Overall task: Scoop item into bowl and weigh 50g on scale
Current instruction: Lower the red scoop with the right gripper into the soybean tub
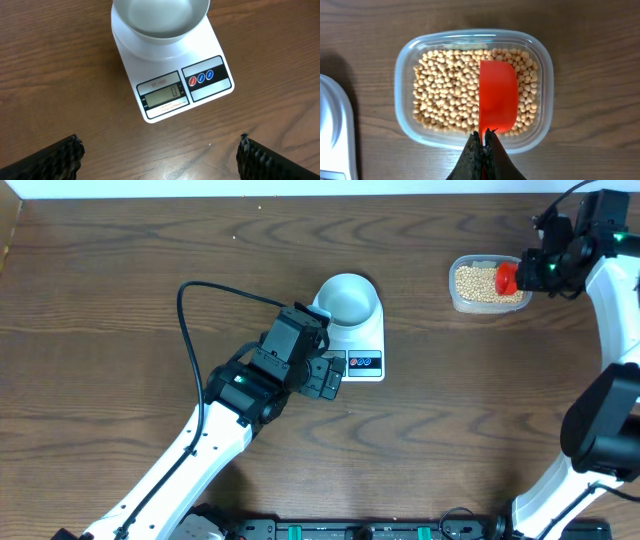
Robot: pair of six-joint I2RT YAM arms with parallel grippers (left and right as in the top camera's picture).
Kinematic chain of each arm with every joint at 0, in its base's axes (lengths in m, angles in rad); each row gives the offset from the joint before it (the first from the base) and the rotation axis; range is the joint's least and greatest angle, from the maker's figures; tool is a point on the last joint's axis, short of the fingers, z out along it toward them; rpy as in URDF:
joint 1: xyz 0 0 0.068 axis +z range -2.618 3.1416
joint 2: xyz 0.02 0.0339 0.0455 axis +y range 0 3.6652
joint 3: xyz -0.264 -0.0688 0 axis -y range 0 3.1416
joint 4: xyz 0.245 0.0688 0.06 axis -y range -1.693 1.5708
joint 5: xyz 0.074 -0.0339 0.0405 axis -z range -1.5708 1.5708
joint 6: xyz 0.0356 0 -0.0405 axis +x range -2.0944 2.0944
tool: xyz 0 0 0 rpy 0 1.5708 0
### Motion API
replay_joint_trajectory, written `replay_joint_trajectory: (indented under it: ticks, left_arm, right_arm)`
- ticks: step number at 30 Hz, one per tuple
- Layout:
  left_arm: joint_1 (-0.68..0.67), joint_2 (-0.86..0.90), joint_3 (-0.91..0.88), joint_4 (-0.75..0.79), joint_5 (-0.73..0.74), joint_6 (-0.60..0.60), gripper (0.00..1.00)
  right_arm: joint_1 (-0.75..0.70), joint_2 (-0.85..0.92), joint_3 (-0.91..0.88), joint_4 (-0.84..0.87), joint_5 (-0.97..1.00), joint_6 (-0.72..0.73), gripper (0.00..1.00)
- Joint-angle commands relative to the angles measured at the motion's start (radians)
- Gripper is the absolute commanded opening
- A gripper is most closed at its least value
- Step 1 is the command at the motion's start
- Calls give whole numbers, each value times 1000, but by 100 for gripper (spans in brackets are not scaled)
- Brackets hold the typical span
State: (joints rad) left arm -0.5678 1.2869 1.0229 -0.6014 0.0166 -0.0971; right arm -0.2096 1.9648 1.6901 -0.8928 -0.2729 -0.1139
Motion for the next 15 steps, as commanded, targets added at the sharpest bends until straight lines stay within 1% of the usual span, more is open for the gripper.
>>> replay_joint_trajectory:
  ticks: [1, 15]
  left_arm:
    - [0, 0, 4, 0, -2, 10, 100]
    - [0, 0, 5, 0, -2, 10, 100]
  right_arm:
    - [-9, 39, 18, -10, -9, 2, 1]
    - [-70, 165, 17, -17, -343, 57, 1]
